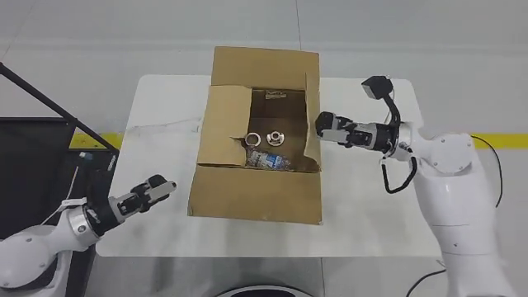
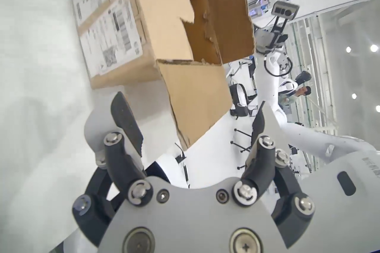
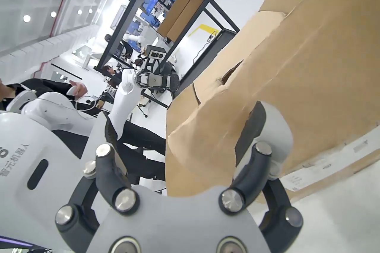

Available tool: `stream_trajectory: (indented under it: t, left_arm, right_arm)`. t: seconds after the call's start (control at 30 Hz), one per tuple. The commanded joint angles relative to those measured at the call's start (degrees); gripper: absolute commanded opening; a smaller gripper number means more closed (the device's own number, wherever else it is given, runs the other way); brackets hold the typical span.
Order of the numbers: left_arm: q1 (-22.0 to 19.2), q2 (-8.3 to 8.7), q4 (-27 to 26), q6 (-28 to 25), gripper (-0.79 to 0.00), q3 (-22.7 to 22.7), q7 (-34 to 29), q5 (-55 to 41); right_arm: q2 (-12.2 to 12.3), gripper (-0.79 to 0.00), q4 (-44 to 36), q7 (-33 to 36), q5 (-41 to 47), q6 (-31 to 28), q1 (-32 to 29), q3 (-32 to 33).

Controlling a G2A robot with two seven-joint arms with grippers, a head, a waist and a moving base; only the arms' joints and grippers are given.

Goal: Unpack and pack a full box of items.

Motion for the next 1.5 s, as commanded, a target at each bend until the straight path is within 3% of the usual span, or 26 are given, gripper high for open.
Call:
stream_trajectory:
  t: [0.0, 0.37, 0.93, 1.23, 1.47]
  left_arm:
    - [0.02, 0.15, 0.48, 0.3, 0.0, 1.29, -0.8, 0.2]
    - [-2.61, 1.02, 2.21, 0.64, 0.0, 8.02, -5.57, -2.45]
    - [-4.26, 2.04, 0.79, 0.22, 0.0, 9.54, -5.07, -10.33]
    - [-6.18, 2.46, -0.26, 0.41, 0.0, 9.93, -1.81, -12.07]
    - [-8.99, 2.74, 0.1, 2.42, 0.0, 10.78, 4.12, -8.45]
  right_arm:
    - [-0.06, 0.0, -0.81, -1.92, -3.13, 0.22, 0.05, -1.32]
    - [-0.11, 0.0, -4.89, -11.36, -17.15, 1.97, -1.73, -5.97]
    - [0.3, 0.0, -4.61, -11.89, -21.48, 1.59, -0.97, -9.34]
    - [1.29, 0.0, -7.98, -18.05, -14.74, -0.54, -4.17, -3.04]
    - [2.91, 0.0, -12.82, -19.53, -8.52, -2.84, -10.39, 6.66]
